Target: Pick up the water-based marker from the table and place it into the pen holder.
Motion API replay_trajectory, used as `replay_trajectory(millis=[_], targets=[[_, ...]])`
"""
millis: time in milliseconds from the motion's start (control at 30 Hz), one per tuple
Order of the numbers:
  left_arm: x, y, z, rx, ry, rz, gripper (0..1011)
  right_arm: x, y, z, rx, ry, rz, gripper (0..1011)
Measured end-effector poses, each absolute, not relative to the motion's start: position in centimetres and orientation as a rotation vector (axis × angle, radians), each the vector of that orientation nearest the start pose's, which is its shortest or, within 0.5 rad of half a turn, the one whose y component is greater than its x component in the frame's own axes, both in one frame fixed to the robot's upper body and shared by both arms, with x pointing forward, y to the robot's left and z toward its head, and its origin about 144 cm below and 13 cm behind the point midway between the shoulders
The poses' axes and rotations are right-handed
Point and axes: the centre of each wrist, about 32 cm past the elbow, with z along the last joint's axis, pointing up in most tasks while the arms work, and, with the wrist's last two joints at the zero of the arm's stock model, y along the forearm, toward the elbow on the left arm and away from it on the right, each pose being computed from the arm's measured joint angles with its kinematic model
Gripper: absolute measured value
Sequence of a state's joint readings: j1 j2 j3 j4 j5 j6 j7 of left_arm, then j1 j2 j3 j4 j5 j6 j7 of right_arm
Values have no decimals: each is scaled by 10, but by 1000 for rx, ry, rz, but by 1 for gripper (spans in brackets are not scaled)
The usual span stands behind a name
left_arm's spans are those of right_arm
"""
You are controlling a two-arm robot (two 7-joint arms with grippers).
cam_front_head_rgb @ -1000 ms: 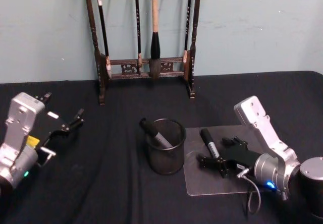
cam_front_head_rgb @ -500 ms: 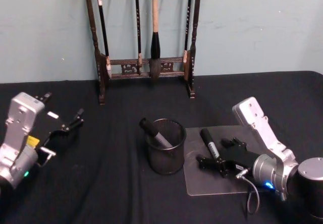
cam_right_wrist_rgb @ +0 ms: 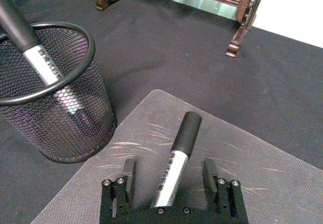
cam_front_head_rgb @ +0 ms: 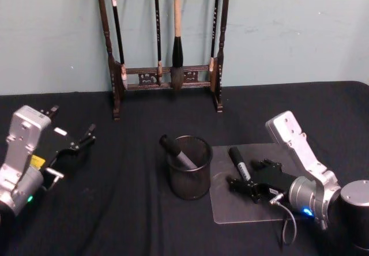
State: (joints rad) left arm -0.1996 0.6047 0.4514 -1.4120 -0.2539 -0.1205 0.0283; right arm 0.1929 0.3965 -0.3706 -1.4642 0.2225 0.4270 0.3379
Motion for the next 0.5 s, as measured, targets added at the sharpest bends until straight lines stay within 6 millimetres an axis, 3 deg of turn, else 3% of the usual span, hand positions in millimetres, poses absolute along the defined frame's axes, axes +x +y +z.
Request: replay_trajectory(millis=[200, 500], targets=[[489, 310, 1140, 304, -285, 1248, 1001, 496, -248, 1149, -505, 208, -955, 732], [489, 310, 1140, 305, -285, 1248, 1001, 496, -248, 1149, -505, 209, -955, 417]])
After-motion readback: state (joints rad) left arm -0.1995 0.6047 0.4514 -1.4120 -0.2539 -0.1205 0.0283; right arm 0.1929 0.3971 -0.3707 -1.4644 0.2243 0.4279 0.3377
